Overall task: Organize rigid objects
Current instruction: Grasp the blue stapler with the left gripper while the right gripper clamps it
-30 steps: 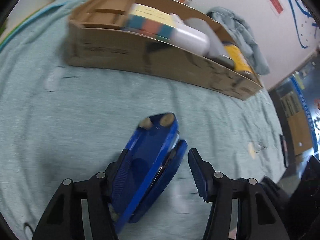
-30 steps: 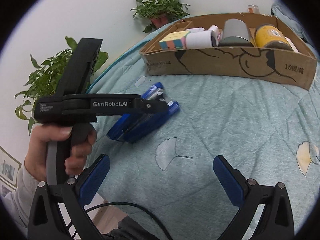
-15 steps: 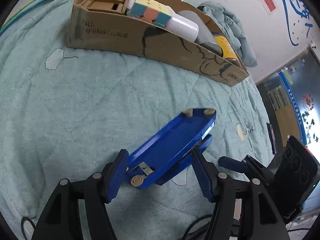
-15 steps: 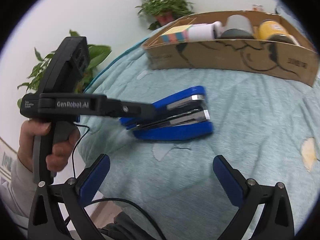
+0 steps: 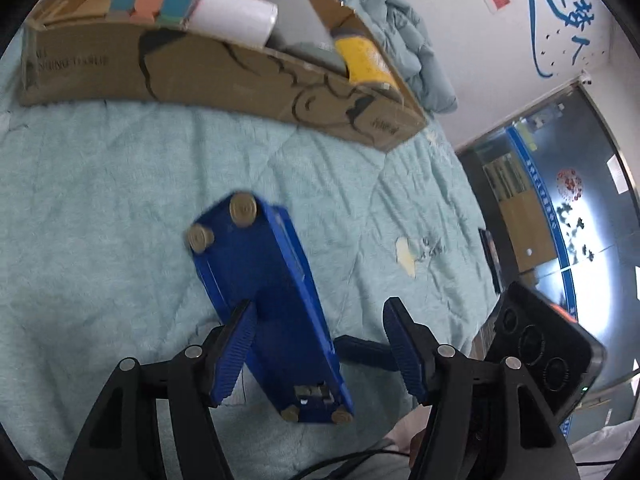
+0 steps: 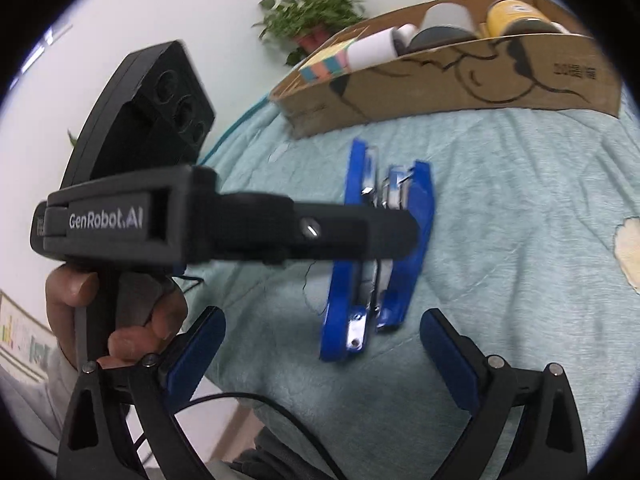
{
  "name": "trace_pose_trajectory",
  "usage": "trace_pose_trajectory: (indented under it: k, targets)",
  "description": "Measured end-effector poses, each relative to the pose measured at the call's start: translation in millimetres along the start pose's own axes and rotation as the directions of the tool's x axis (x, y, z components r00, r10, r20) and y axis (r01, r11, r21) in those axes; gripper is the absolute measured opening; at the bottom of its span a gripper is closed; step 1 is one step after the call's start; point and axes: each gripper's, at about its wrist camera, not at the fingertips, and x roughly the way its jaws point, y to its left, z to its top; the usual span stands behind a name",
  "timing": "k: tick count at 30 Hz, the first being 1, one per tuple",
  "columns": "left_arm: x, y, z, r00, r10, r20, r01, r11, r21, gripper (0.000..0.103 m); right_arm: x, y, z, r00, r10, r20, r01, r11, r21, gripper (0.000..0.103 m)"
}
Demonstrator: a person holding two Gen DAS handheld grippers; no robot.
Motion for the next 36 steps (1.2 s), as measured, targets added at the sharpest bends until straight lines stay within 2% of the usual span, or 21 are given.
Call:
trace_pose_trajectory:
  k: [2,4,5,7,9,12,15,18,19,22,24,25,26,27,28,29,30,31,32,34,36]
  targets:
    - [-9.6,4.9,2.4,0.999,-0.011,0.032,0.011,1.0,-0.024,0.066,0.5,-0.9,2.8,0.999,-0.036,0.024,0.036,0.999,0.009,0.098]
    - [-21.2,12.6,2.9,0.998,0.008,0.062,-0.006,0.999,-0.041,0.067,6.3,-1.3,6.6,0.996,-0.085,0.022,0.085,0.996,0.009,0.096]
    - [-25.1,16.4,2.8,0.997,0.028,0.069,-0.025,0.999,-0.046,0.067,11.2,-0.4,9.4,0.994,-0.106,0.019,0.106,0.994,0.007,0.09]
    - [-27.9,20.7,1.5,0.996,0.051,0.074,-0.047,0.997,-0.054,0.067,18.8,5.6,14.0,0.986,-0.162,0.03,0.163,0.986,-0.028,0.071]
    - [-30.8,27.8,-0.5,0.996,0.05,0.076,-0.045,0.997,-0.07,0.067,23.4,6.2,16.6,0.975,-0.221,0.027,0.222,0.974,-0.048,0.044]
    - [-29.8,29.2,-0.4,0.996,0.051,0.076,-0.046,0.997,-0.063,0.067,25.9,7.0,19.5,0.958,-0.285,0.037,0.287,0.955,-0.081,0.036]
    - [-24.2,25.6,1.8,0.997,0.036,0.075,-0.032,0.998,-0.052,0.067,26.5,15.0,19.8,0.937,-0.345,0.056,0.349,0.925,-0.152,0.036]
    - [-24.3,23.7,7.0,0.996,0.034,0.085,-0.031,0.998,-0.046,0.067,29.6,16.1,26.2,0.905,-0.416,0.09,0.425,0.879,-0.214,0.036]
    - [-25.2,23.5,8.6,0.995,0.033,0.09,-0.029,0.999,-0.046,0.067,28.2,15.6,28.4,0.886,-0.45,0.109,0.463,0.855,-0.234,0.036]
    - [-30.0,25.0,12.9,0.993,0.037,0.109,-0.033,0.999,-0.044,0.067,26.1,8.7,37.1,0.791,-0.585,0.18,0.61,0.732,-0.302,0.036]
    - [-32.4,26.3,15.8,0.991,0.055,0.125,-0.051,0.998,-0.042,0.067,26.8,1.5,40.7,0.721,-0.66,0.212,0.686,0.633,-0.36,0.036]
    - [-32.9,26.8,17.5,0.989,0.06,0.134,-0.055,0.998,-0.044,0.067,29.9,3.1,39.3,0.664,-0.701,0.258,0.732,0.541,-0.413,0.036]
    - [-33.3,27.2,18.1,0.988,0.062,0.139,-0.055,0.997,-0.047,0.073,34.3,6.1,37.9,0.643,-0.714,0.276,0.744,0.498,-0.445,0.036]
    - [-33.3,29.2,19.6,0.986,0.063,0.155,-0.054,0.997,-0.063,0.078,33.6,7.6,32.3,0.646,-0.711,0.278,0.736,0.482,-0.475,0.043]
    - [-34.2,30.1,19.8,0.984,0.066,0.166,-0.054,0.996,-0.073,0.086,35.6,12.1,29.5,0.667,-0.691,0.277,0.716,0.493,-0.494,0.05]
    - [-34.9,31.8,20.3,0.981,0.067,0.18,-0.053,0.995,-0.081,0.09,29.2,19.2,24.9,0.724,-0.631,0.28,0.669,0.544,-0.506,0.066]
    - [-34.0,32.5,20.8,0.98,0.062,0.187,-0.047,0.995,-0.085,0.092,18.7,23.1,20.0,0.784,-0.561,0.267,0.608,0.609,-0.509,0.078]
    - [-32.5,32.7,20.8,0.981,0.053,0.186,-0.037,0.996,-0.087,0.092,8.0,26.3,17.4,0.842,-0.479,0.248,0.535,0.685,-0.494,0.081]
    - [-29.4,33.6,21.2,0.984,0.036,0.177,-0.02,0.996,-0.09,0.092,-1.9,27.1,17.7,0.88,-0.412,0.237,0.475,0.754,-0.454,0.081]
    - [-22.4,32.8,22.0,0.987,0.021,0.157,-0.007,0.996,-0.09,0.092,-13.2,18.0,21.2,0.908,-0.359,0.219,0.417,0.834,-0.362,0.081]
    - [-12.0,28.9,23.1,0.991,0.021,0.129,-0.011,0.997,-0.078,0.092,-14.1,3.9,23.0,0.905,-0.375,0.199,0.422,0.85,-0.316,0.081]
